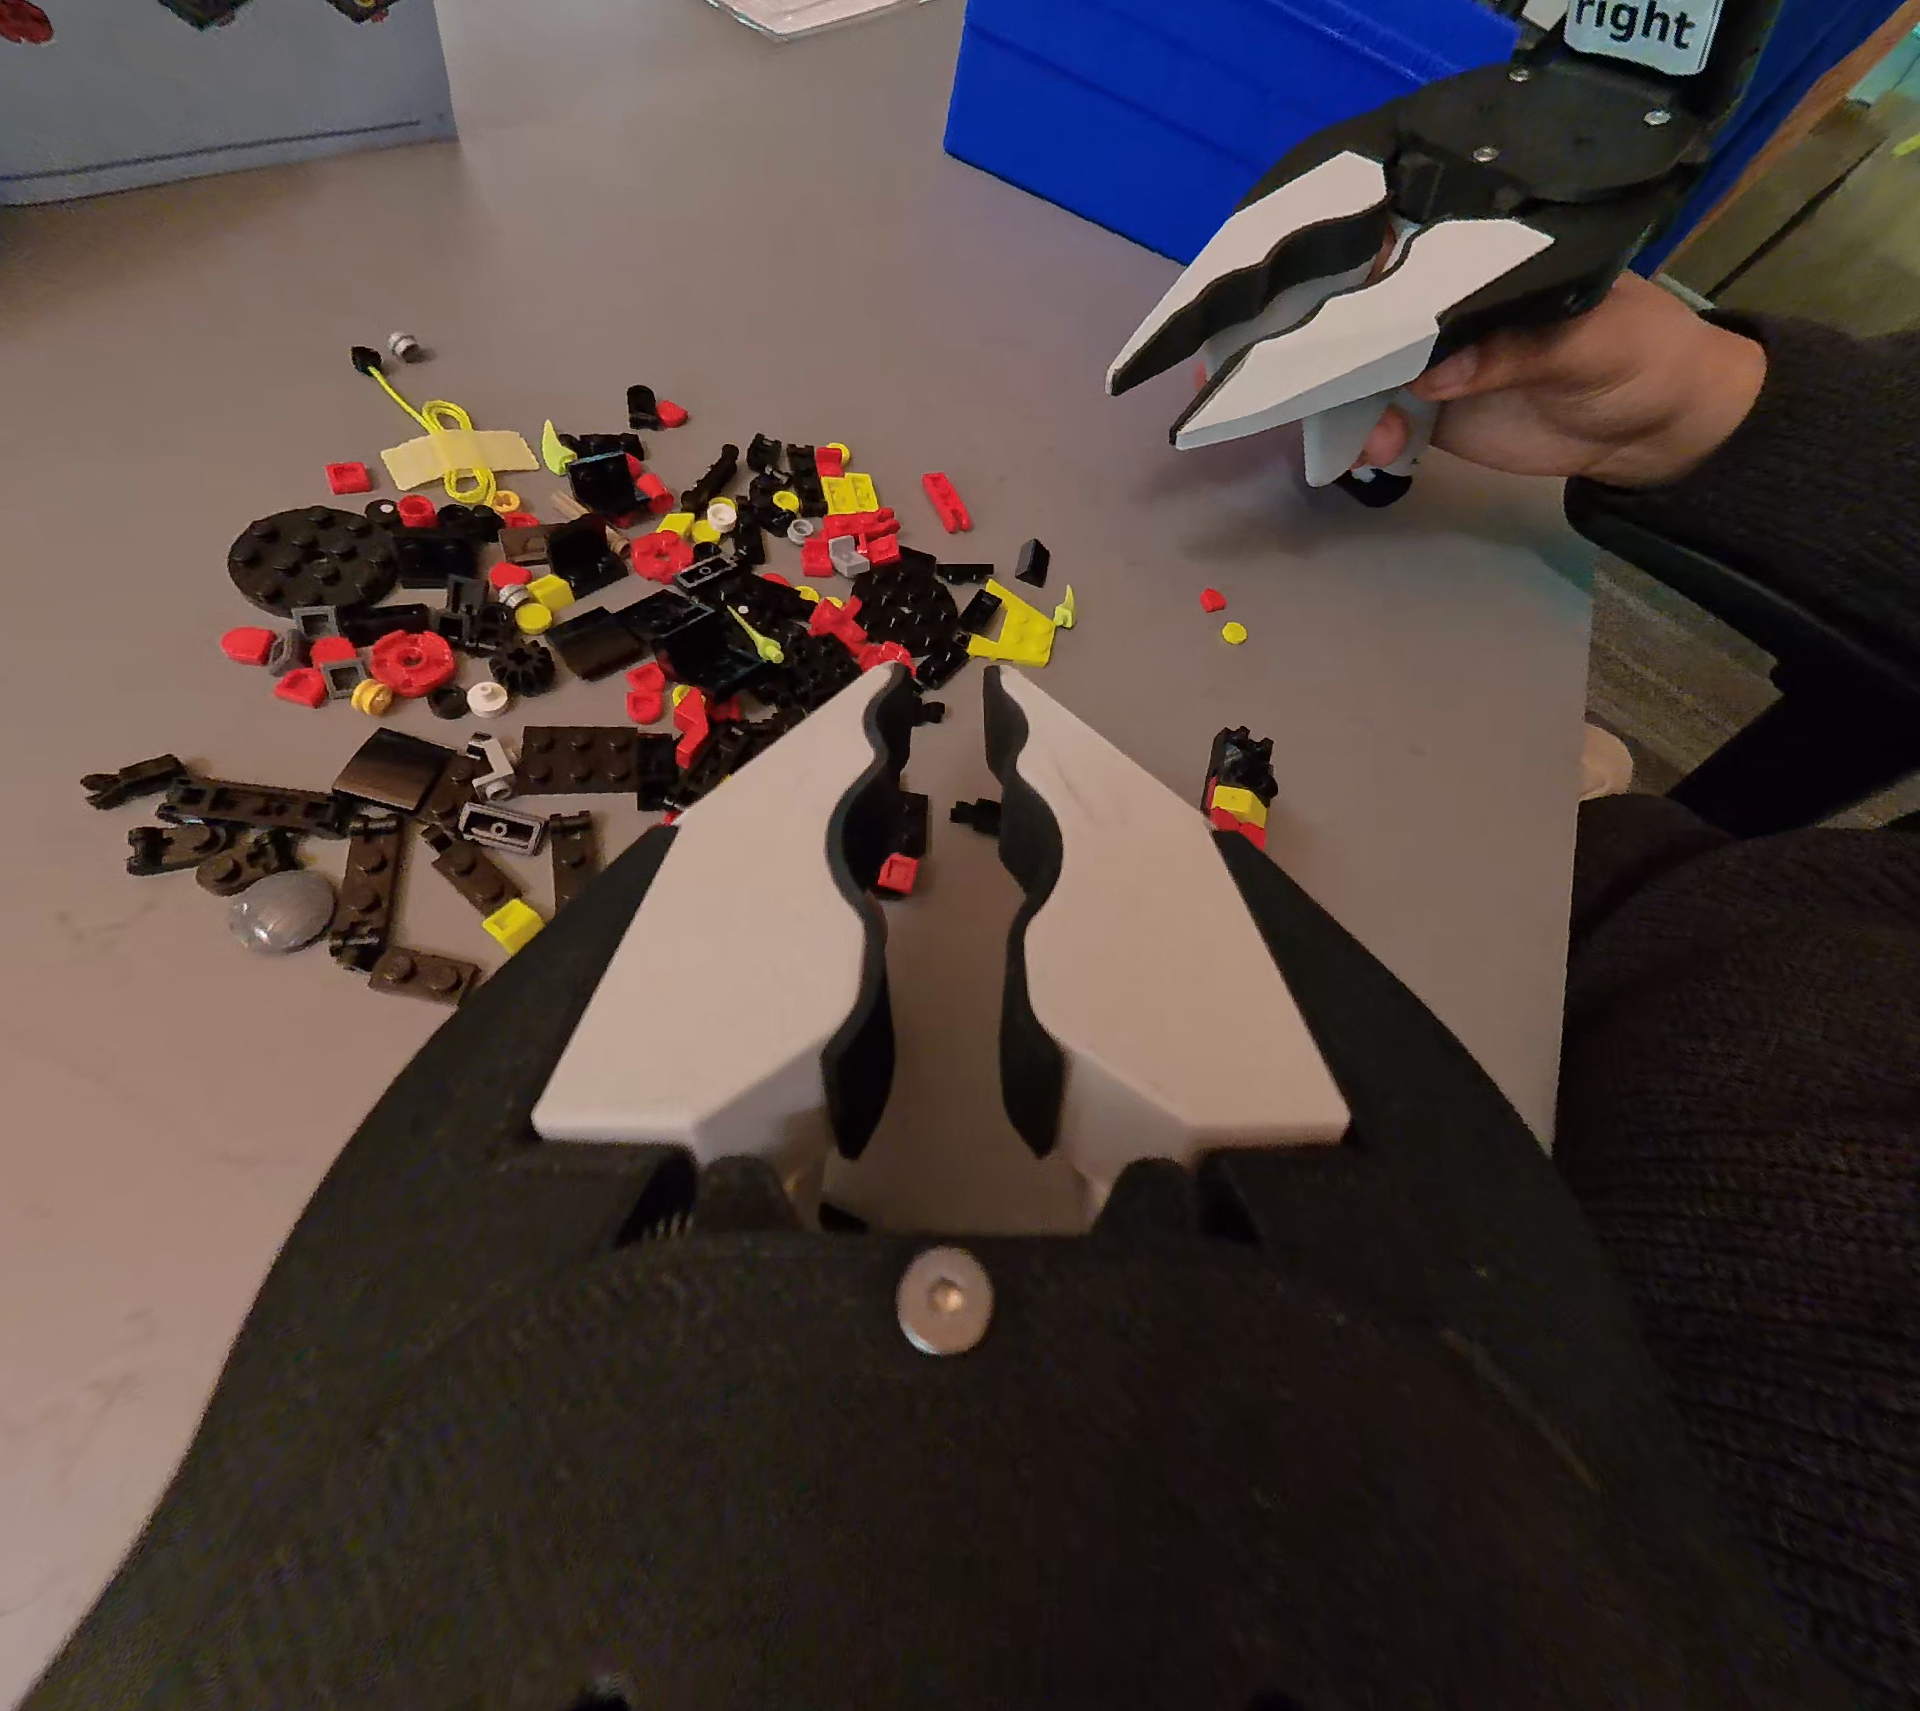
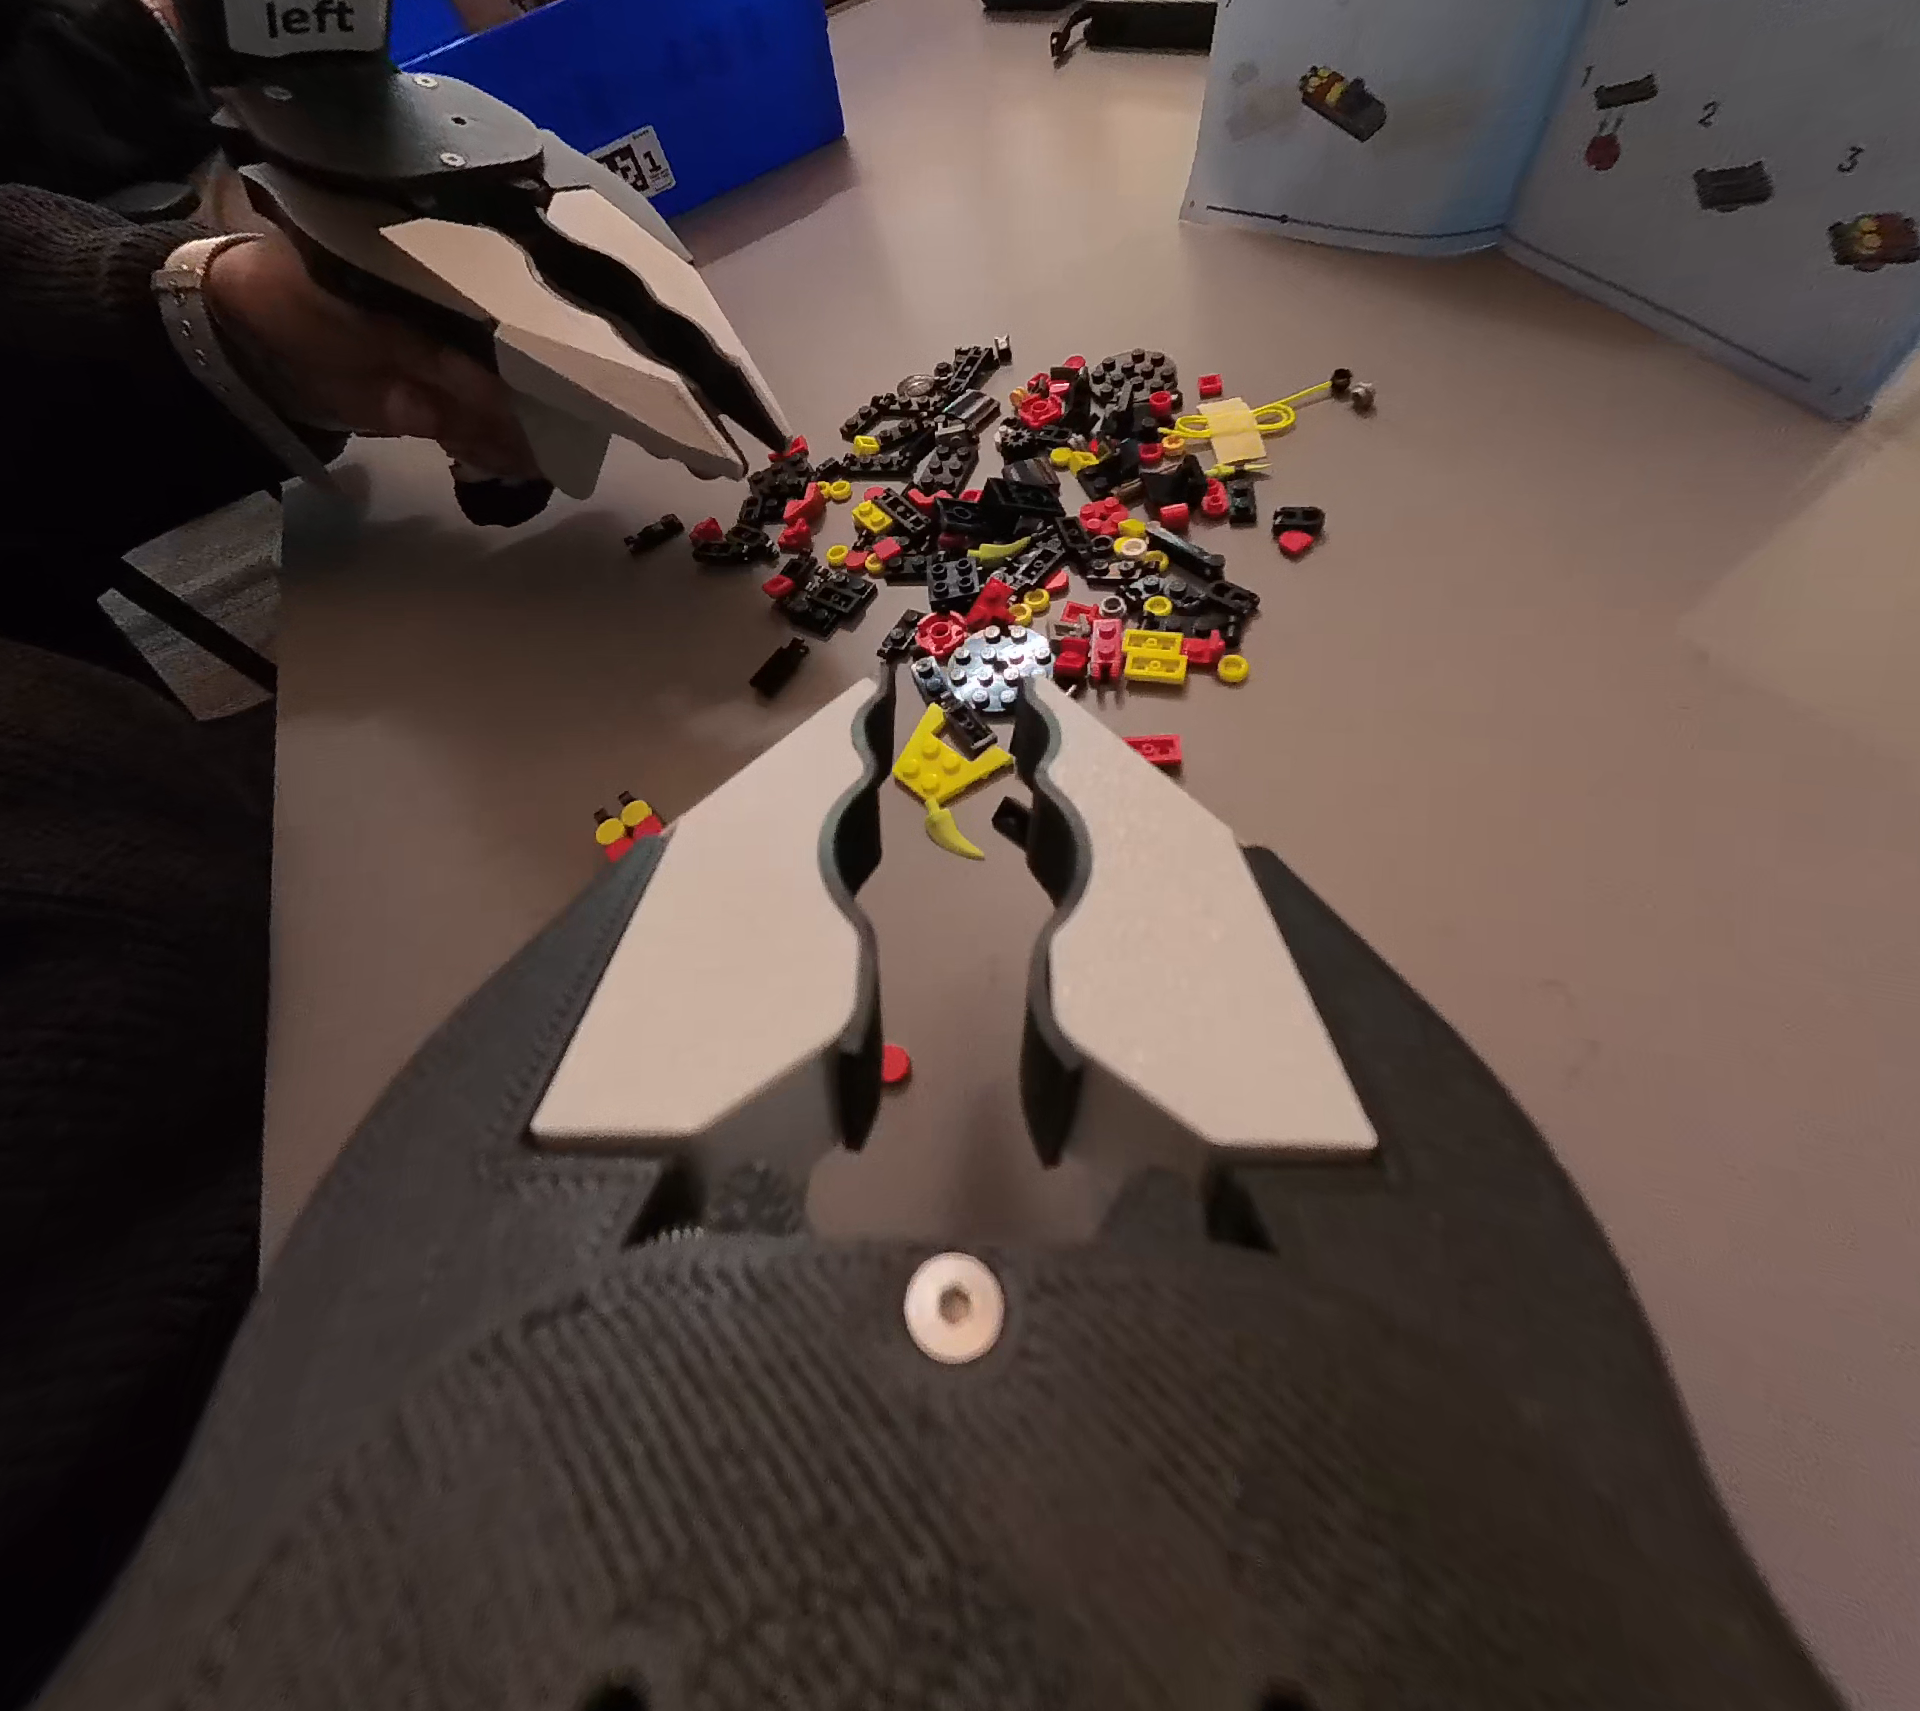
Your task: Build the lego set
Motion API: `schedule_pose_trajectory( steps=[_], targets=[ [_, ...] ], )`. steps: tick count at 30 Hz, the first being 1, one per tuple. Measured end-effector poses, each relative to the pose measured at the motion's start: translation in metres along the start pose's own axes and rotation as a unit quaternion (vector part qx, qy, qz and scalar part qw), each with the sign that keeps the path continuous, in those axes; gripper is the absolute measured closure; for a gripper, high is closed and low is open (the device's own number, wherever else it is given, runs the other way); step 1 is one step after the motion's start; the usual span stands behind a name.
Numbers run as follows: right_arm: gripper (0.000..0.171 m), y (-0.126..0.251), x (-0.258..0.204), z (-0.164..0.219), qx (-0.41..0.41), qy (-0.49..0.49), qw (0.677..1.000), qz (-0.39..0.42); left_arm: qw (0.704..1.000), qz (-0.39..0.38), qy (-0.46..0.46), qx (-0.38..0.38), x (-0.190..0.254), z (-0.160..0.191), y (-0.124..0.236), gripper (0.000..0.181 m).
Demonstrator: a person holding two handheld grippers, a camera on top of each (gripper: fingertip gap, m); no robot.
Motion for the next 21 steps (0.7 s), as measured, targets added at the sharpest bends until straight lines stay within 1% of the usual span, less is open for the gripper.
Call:
schedule_pose_trajectory(
  steps=[21],
  targets=[
    [0.15,-0.0011,-0.0009,0.0008,-0.007,0.004,1.0,0.0,1.0,-0.001,-0.006,-0.004,0.0002,0.0006,-0.0005,0.17]
  ],
)
Point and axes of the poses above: each gripper's, where its closed fingertips meet, y back along the fingers, z out of its underside, x = y × z across the jaws, the point moved 9 cm from there along y, back along the fingers, and after that the axes turned 1 degree about x, right-handed, at the moved point
